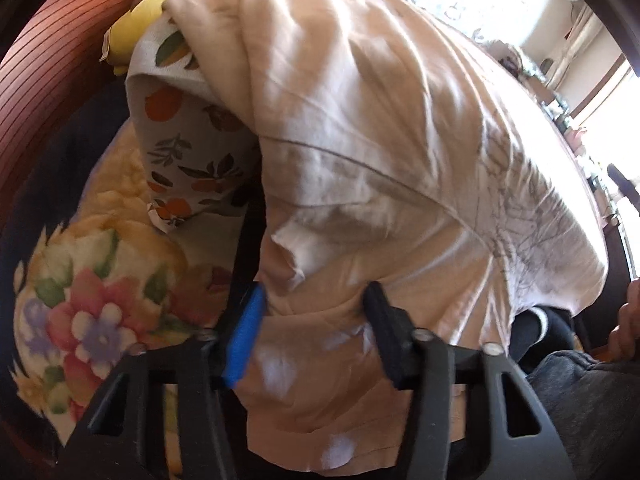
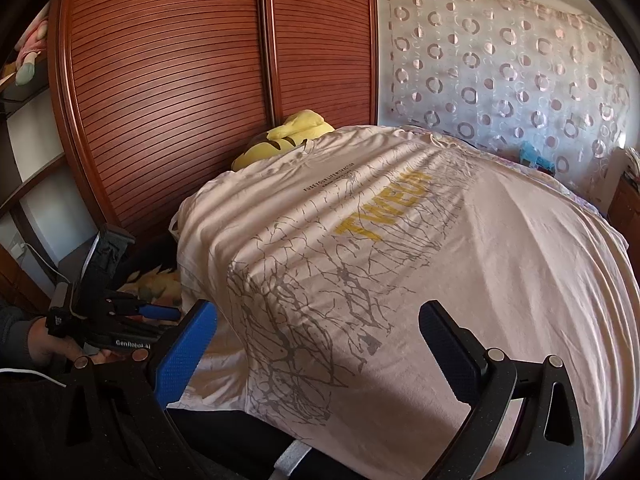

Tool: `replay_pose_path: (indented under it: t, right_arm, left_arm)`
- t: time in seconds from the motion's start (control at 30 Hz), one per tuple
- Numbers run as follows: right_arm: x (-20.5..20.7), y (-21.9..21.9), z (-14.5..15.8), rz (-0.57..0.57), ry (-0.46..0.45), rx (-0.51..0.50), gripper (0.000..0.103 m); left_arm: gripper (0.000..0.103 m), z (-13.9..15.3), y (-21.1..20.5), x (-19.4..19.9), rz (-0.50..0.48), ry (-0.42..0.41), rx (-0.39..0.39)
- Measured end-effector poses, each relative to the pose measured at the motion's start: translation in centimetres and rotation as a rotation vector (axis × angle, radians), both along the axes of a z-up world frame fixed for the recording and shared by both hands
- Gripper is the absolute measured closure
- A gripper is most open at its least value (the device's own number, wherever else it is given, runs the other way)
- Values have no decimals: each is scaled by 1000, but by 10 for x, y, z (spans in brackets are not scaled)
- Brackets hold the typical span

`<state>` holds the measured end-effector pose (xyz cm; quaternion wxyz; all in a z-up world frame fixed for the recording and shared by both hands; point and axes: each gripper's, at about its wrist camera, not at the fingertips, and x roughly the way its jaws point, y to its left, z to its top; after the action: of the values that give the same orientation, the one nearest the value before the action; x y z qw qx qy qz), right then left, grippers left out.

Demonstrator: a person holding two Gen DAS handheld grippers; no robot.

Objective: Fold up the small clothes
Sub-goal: 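Grasp the T-shirt hem edge with the left tool and lift it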

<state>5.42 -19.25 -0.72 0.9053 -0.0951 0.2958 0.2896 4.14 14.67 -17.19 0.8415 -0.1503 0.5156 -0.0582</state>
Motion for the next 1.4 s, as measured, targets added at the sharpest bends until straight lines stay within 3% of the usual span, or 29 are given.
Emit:
replay_pose_path:
  t: [0.1,0.17,0.37,0.53,0.67,0.77,0.83,0.9,1.0,1.07,1.23,1.4]
  right_arm:
    - [-1,6,-1,-4,-11,-2,2]
    - [-3,18,-3,-8,-17,1,2]
    - [-1,17,-6,-21,-13,14,2]
    - [0,16,-8,-21,-6,15,2]
    - [-2,17,-9,-19,-13,10,2]
    - [-2,17,-9,-19,-14,10,2]
    - [-2,16,-9,-19,-13,9,2]
    - [-1,16,-10,-19,-11,11,2]
    - [-1,15,-11,-20,-10,9,2]
    - [-1,15,-11,-20,-10,10,2]
    - [-1,15,-13,-19,-8,10,2]
    - [0,13,-14,-21,-3,6,2]
  left_arm:
    - [89,4,0,-1,7,-23,45]
    - [95,5,1,0,25,-17,53]
    - [100,-1,6,1,12,-31,40]
    - [100,11,-2,-1,22,-60,131]
    - [100,16,6,-4,73,-93,109]
    - [100,20,2,-4,31,-131,128]
    - [95,20,-1,-2,-18,-139,99]
    - [68,19,-1,-1,-25,-149,72]
    - [41,20,6,-4,18,-180,79]
    - [32,18,6,-2,2,-175,91]
    - [29,15,10,9,-14,-173,101]
    - [31,-4,20,24,-11,-127,-2]
